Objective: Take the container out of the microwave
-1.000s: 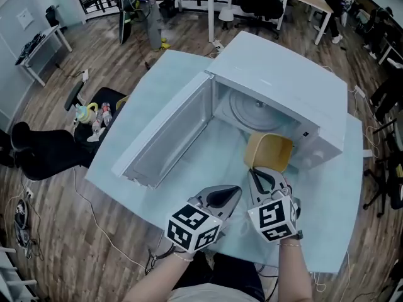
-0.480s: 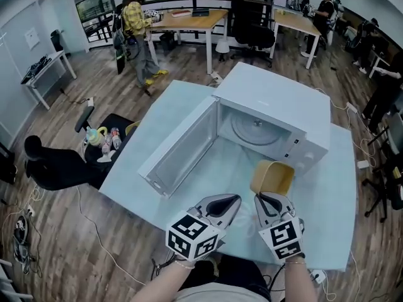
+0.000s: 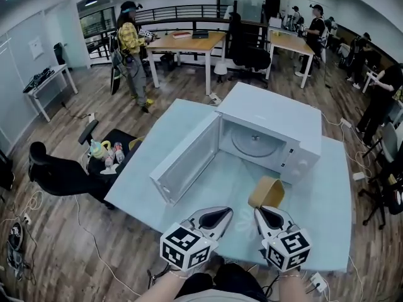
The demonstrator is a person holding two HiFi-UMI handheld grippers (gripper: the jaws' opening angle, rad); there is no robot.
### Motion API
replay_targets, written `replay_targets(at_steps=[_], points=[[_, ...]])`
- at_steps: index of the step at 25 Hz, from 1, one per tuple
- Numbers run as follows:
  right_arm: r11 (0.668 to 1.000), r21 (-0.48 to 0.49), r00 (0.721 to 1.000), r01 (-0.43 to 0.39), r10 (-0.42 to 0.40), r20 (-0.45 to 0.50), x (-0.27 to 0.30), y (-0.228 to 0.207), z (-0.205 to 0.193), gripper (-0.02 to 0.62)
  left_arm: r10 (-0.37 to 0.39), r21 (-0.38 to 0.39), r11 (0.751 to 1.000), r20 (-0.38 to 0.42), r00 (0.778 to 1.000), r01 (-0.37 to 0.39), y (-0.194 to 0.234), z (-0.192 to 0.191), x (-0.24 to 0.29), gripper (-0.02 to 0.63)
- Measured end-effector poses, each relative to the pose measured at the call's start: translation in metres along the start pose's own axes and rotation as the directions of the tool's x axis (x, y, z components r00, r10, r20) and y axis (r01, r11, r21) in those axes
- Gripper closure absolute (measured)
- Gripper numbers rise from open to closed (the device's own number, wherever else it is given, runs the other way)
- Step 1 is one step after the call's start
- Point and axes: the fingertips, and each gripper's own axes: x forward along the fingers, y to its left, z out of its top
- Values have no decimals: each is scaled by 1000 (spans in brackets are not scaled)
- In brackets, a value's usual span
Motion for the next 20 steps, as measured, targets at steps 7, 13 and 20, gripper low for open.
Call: replay_targets(at_steps=[7, 13, 20], points=[[991, 121, 990, -56, 39, 133, -10, 22, 32, 577, 10, 6, 1000, 30, 1000, -10, -4, 2, -23, 609], [987, 91, 976, -131, 113, 185, -17, 48, 50, 577, 0, 20, 1000, 43, 999, -1, -9, 7, -33, 609], [984, 97, 961, -149, 121, 247, -24, 62, 64, 577, 7, 9, 1000, 53, 999, -8, -7, 5, -43, 609]])
